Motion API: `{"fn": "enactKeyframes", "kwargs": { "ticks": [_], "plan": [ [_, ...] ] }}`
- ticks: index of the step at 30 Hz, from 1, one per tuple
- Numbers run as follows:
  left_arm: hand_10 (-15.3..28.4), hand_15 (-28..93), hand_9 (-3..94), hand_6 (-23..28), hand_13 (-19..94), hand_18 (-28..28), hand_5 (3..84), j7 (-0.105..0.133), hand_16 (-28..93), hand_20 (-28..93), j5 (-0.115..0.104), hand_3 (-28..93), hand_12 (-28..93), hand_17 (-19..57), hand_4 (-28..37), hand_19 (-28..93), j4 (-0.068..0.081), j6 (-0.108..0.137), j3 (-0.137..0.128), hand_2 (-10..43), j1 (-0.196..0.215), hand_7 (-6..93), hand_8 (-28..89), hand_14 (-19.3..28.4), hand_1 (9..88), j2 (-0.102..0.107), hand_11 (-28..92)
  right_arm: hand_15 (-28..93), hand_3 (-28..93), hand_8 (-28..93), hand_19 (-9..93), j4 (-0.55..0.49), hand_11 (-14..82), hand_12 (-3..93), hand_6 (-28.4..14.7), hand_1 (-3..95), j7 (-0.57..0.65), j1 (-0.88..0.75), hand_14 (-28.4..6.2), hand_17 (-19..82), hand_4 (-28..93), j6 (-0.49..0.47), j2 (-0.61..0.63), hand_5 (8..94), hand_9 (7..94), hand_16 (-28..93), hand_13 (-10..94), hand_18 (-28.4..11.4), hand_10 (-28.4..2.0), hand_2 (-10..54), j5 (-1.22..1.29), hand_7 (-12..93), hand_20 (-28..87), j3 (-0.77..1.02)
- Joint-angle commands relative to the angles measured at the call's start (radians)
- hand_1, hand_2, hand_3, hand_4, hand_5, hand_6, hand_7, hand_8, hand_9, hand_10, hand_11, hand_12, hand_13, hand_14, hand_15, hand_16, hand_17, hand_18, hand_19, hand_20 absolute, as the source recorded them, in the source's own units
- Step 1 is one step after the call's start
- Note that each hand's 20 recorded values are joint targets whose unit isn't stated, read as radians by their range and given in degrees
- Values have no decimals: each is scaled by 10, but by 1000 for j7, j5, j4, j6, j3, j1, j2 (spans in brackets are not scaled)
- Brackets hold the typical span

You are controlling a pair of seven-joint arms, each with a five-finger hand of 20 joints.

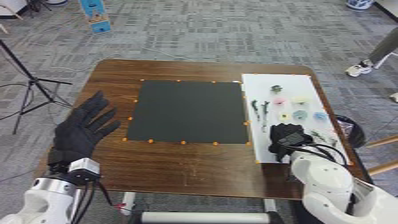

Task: Arrange flowers

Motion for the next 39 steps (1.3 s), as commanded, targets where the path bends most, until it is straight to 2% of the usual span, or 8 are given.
{"fn": "enactKeyframes", "kwargs": {
  "ticks": [1,6,12,16,27,30,35,39],
  "plan": [
    [104,145,192,22,187,271,240,-8,50,51,-1,697,170,-106,-283,435,-4,-5,-3,-95,3,194,-98,140,243,-1,169,853,832,213,776,60,691,670,29,434,-89,-191,-96,336,-188,46,-16,734,792,518,754,-194,-77,-95,76,474,395,-90],
    [103,145,192,23,187,271,240,-10,50,52,-1,696,170,-107,-283,436,-4,-5,-1,-95,1,193,-98,140,243,-1,167,856,841,295,784,47,703,684,23,393,-152,-209,-85,352,-85,231,-11,691,796,511,768,-194,-72,-95,124,528,398,-10],
    [105,145,192,23,186,271,240,-5,50,52,0,696,170,-107,-283,435,-7,1,1,-95,6,194,-98,140,244,-5,170,855,851,317,787,10,708,682,14,381,-226,-185,-82,356,-64,474,-7,672,799,507,772,-192,-73,-95,247,564,399,70],
    [104,146,191,22,186,271,240,-7,50,52,0,696,170,-107,-283,435,-7,3,1,-95,7,194,-98,141,244,-7,169,855,854,317,787,-12,710,681,10,377,-259,-132,-84,356,-57,575,-14,666,799,506,772,-192,-73,-95,319,576,400,69],
    [104,146,192,23,187,270,240,0,50,53,8,697,170,-107,-283,435,-17,13,-15,-95,16,195,-98,140,244,1,169,858,855,317,791,75,715,680,7,373,-275,158,-81,359,-42,614,-153,664,799,502,775,-193,-71,-95,566,589,402,-94],
    [104,146,192,23,187,270,241,-10,50,53,37,696,169,-107,-283,435,-24,18,-33,-95,19,195,-98,140,244,11,168,859,854,317,795,130,714,679,6,372,-301,285,-81,361,-41,626,-220,665,800,500,778,-194,-71,-95,680,587,402,-182],
    [104,145,193,24,186,269,243,-4,50,52,40,697,170,-107,-283,432,-26,13,-41,-95,-6,195,-98,140,243,39,168,859,855,315,801,242,713,678,4,371,-258,477,-79,365,-36,646,-352,670,804,498,783,-195,-70,-95,787,585,401,-317],
    [104,143,194,24,186,268,245,4,50,53,84,696,169,-107,-283,431,-32,12,-32,-95,-34,194,-99,139,244,68,168,859,854,318,806,353,712,678,2,371,-206,590,-80,367,-29,671,-445,673,809,498,785,-196,-69,-95,744,581,399,-424]
  ]
}}
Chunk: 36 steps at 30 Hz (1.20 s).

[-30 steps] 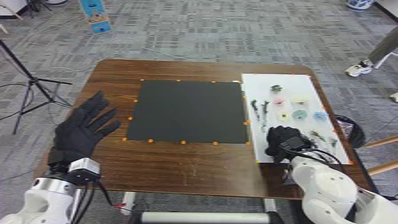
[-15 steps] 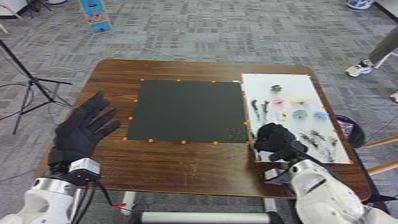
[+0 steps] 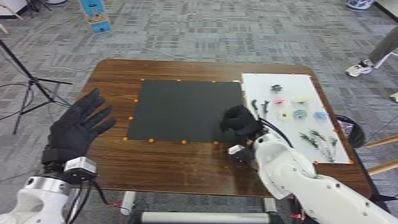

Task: Arrange flowers

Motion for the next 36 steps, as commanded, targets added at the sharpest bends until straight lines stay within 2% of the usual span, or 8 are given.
{"fn": "enactKeyframes", "kwargs": {
  "ticks": [1,7,11,18,23,26,28,36],
  "plan": [
    [104,143,194,24,186,268,245,9,51,53,60,694,169,-107,-283,431,-18,5,4,-95,-51,195,-98,139,245,55,168,858,854,318,807,155,712,678,2,370,92,300,-79,368,-28,54,-234,673,809,498,787,-196,-70,-95,-28,580,398,-177],
    [104,143,195,25,188,269,251,16,51,55,50,696,169,-107,-283,431,-14,-13,18,-95,-81,195,-98,140,244,71,168,858,852,319,813,295,710,682,2,373,156,399,-77,371,-29,35,-325,675,811,498,789,-198,-69,-95,-117,577,393,-296],
    [105,147,198,26,192,269,254,30,51,55,43,695,169,-106,-283,431,-8,-9,41,-95,-108,193,-98,140,244,84,168,857,850,315,815,378,709,680,3,376,190,450,-77,371,-35,3,-377,676,813,496,791,-199,-69,-95,-187,576,390,-375],
    [105,147,200,27,192,269,256,44,50,55,51,695,168,-106,-283,430,0,0,78,-95,-147,192,-97,140,243,107,168,854,850,307,819,470,704,679,3,376,236,520,-75,373,-38,-84,-473,679,817,496,794,-200,-67,-95,-275,573,383,-508],
    [104,145,200,27,191,269,257,45,50,55,50,695,168,-106,-283,429,29,-8,139,-95,-217,189,-96,140,242,126,167,852,853,302,824,510,702,677,6,368,253,533,-72,377,-31,-110,-523,684,826,494,801,-201,-65,-95,-277,571,380,-547],
    [104,145,200,26,191,269,257,43,50,55,51,694,168,-106,-283,428,47,-17,172,-95,-253,188,-96,140,243,125,167,852,853,302,827,526,701,678,6,363,267,532,-74,381,-28,-124,-535,690,830,494,804,-202,-64,-95,-275,569,377,-552],
    [105,145,200,26,191,269,256,51,50,55,52,695,168,-106,-283,428,51,-15,189,-95,-267,188,-95,140,243,123,167,852,853,301,829,528,700,679,8,363,270,532,-73,383,-27,-127,-540,695,834,495,806,-202,-64,-95,-270,567,375,-552],
    [104,146,201,26,192,269,257,43,50,56,48,695,168,-106,-283,428,72,-19,233,-95,-317,189,-96,140,243,127,167,852,851,296,837,568,697,681,12,366,291,550,-71,391,-33,-116,-592,709,842,494,812,-203,-63,-95,-256,559,368,-569]
  ]
}}
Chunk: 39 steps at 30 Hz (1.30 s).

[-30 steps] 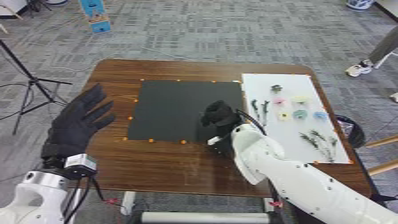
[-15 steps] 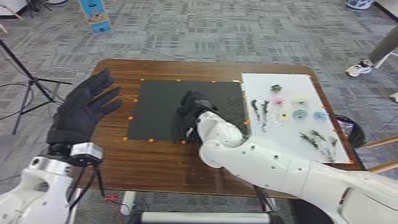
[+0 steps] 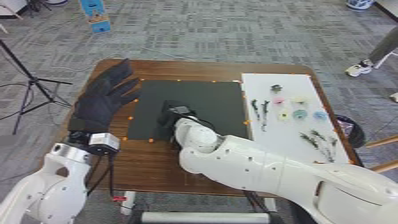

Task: Arrange flowers

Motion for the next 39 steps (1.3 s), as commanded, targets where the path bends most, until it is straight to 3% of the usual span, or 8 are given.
{"fn": "enactKeyframes", "kwargs": {
  "ticks": [1,7,11,23,31,33,36,39],
  "plan": [
    [104,146,201,26,192,269,257,3,50,55,-1,695,168,-106,-283,428,22,-16,41,-95,-55,189,-96,140,243,1,167,852,850,294,838,59,697,681,13,366,29,20,-72,391,-34,4,-72,710,843,493,813,-203,-63,-95,20,559,367,-21],
    [105,147,201,27,192,269,257,-14,50,55,-5,695,168,-106,-283,427,53,-37,94,-95,-129,190,-96,140,244,-7,167,851,850,291,843,136,694,682,14,367,74,14,-72,396,-37,9,-109,716,848,491,819,-203,-62,-95,86,555,363,32],
    [105,146,201,27,192,269,258,-17,50,56,-6,695,168,-106,-283,427,58,-39,104,-95,-137,189,-96,140,245,-13,167,847,849,287,849,166,691,679,19,367,106,-5,-67,406,-39,-2,-124,721,854,487,829,-206,-60,-95,172,552,360,102],
    [104,146,202,28,193,269,259,-10,50,57,-10,695,168,-106,-283,426,53,-38,86,-95,-114,190,-96,140,244,-25,167,834,827,259,867,74,674,670,25,382,85,-73,-62,417,-59,-139,-105,749,869,484,843,-209,-57,-95,199,529,335,171],
    [105,146,202,28,194,269,259,-20,49,57,-14,695,167,-106,-283,426,62,-51,93,-95,-128,189,-96,140,244,-31,168,826,801,208,873,16,656,656,25,368,79,-127,-64,415,-148,-238,-95,786,874,478,845,-210,-61,-95,225,454,317,223],
    [105,147,203,27,193,268,259,-16,50,57,-15,695,166,-106,-283,426,61,-45,92,-95,-125,189,-96,140,244,-32,167,820,799,174,873,14,649,653,10,324,64,-127,-65,410,-177,-240,-90,801,872,477,842,-212,-63,-95,242,378,314,229],
    [105,147,203,27,193,268,259,-13,49,57,-13,695,167,-106,-283,426,58,-43,87,-95,-115,190,-96,140,244,-35,168,809,802,-81,870,19,642,632,-8,272,53,-124,-70,400,-203,-248,-82,786,861,475,834,-215,-69,-86,235,322,309,229],
    [105,146,203,27,193,268,259,-10,49,57,-12,697,166,-106,-283,426,54,-38,79,-95,-105,189,-96,140,243,-39,168,802,795,-102,860,19,631,626,-15,256,36,-115,-73,386,-213,-251,-67,761,850,474,822,-211,-70,-89,229,294,309,228]
  ]
}}
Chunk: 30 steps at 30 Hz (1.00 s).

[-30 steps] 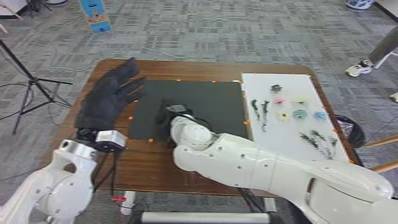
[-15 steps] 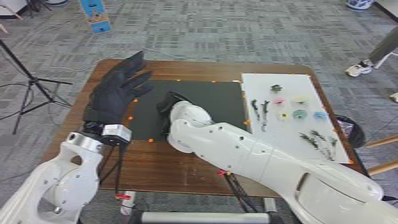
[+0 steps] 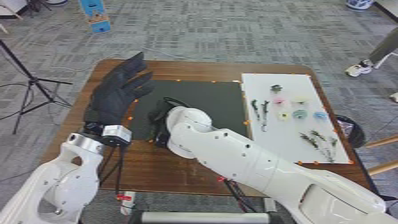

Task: Arrange flowers

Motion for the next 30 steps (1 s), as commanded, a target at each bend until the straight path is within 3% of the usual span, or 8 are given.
{"fn": "enactKeyframes", "kwargs": {
  "ticks": [1,8,14,17,23,26,30],
  "plan": [
    [105,146,203,27,193,269,259,7,50,57,-2,697,166,-106,-283,426,-11,6,-22,-95,31,189,-96,140,243,-18,167,801,795,-101,857,19,630,624,-16,254,-39,-37,-75,380,-214,-36,33,757,847,474,818,-212,-72,-89,11,291,310,-32],
    [105,146,204,27,194,268,259,17,50,57,0,696,167,-106,-283,426,-27,20,-49,-95,68,190,-96,140,243,-26,166,809,792,-97,842,-19,637,622,-20,254,-67,-5,-87,350,-214,-31,84,732,819,475,785,-212,-81,-80,-116,293,322,-82],
    [105,146,204,27,194,268,259,-11,50,57,-1,697,166,-106,-283,426,-34,11,-68,-95,81,189,-96,139,243,-36,165,811,792,-95,843,-76,640,613,-18,252,-64,4,-84,361,-212,-51,143,742,828,464,795,-215,-77,-77,-269,299,330,-117],
    [105,147,204,26,194,268,259,-17,50,57,-1,695,166,-106,-283,426,-37,10,-77,-95,92,189,-96,140,244,-41,165,811,794,-94,844,-111,640,615,-17,246,-77,15,-83,362,-209,-56,202,744,828,464,796,-215,-77,-74,-479,299,331,-166],
    [105,145,204,27,193,268,259,-34,50,57,-3,697,167,-106,-283,426,-43,13,-96,-95,111,189,-96,139,243,-51,166,807,796,-93,836,-257,635,621,-16,243,-93,-44,-85,357,-209,-59,360,745,822,471,790,-213,-80,-72,-537,300,335,-93],
    [106,144,204,27,194,266,259,-32,50,57,1,698,167,-106,-283,426,-50,24,-107,-95,128,189,-96,140,244,-49,166,816,798,-92,820,-345,646,625,-23,245,-150,-104,-104,322,-212,32,475,710,777,477,748,-215,-92,-72,-544,299,345,-29],
    [107,149,208,27,198,250,262,-33,52,59,4,699,166,-105,-283,424,-63,24,-133,-95,165,188,-96,138,244,-46,167,815,820,-107,778,-459,646,590,-31,253,-174,-205,-143,258,-239,219,628,579,622,452,607,-226,-140,-90,-564,329,391,81]
  ]
}}
